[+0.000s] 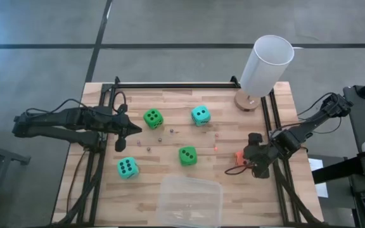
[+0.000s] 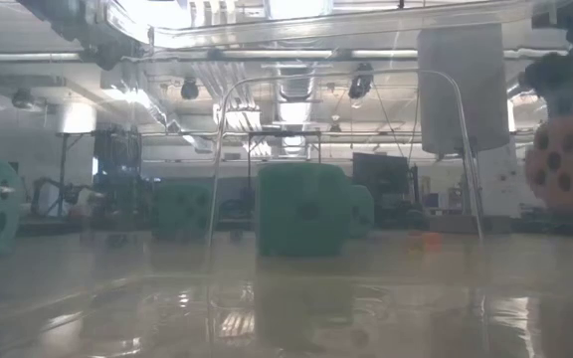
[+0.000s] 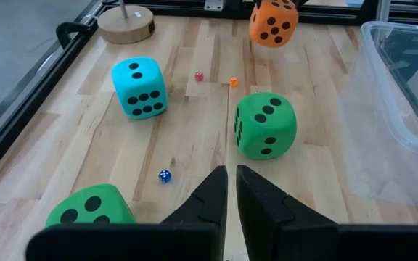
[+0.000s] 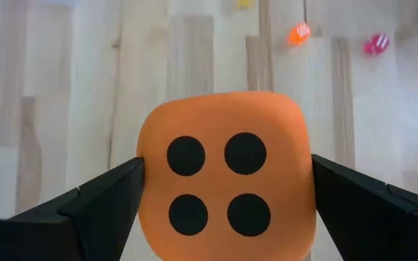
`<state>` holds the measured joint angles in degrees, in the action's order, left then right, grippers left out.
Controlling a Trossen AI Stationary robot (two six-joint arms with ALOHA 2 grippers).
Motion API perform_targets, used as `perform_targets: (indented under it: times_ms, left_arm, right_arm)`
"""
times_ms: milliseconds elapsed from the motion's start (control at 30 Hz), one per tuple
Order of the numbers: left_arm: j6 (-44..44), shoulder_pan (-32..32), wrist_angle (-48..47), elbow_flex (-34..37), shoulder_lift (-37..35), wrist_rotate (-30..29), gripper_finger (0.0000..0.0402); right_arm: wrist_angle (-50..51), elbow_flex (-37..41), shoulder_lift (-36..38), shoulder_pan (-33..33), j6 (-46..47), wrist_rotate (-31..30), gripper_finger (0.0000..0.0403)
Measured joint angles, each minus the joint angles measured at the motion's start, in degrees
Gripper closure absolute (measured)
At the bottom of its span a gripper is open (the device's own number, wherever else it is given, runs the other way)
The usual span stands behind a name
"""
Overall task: Pick & Place Dice
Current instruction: Put the large orange dice into the transparent bin
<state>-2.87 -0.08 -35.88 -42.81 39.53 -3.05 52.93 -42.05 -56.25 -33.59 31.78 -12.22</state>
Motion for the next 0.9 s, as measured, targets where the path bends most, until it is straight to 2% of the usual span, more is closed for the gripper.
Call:
perform_targets:
  times_ms: [333, 567, 900]
  left_arm:
    - [0.0, 0.0, 0.0, 0.0, 0.0, 0.0, 0.0364]
    - [0.0, 0.0, 0.0, 0.0, 0.0, 0.0, 0.0364]
    - [0.0, 0.0, 0.0, 0.0, 0.0, 0.0, 0.0364]
  right_arm:
    - [0.3, -8.0, 0.0, 0.1, -4.2, -2.0, 0.0037]
    - [0.2, -17.0, -0.7, 0.1, -8.4, -6.7, 0.0037]
    - [-1.2, -29.4, -9.3, 0.1, -15.0, -8.9, 0.0037]
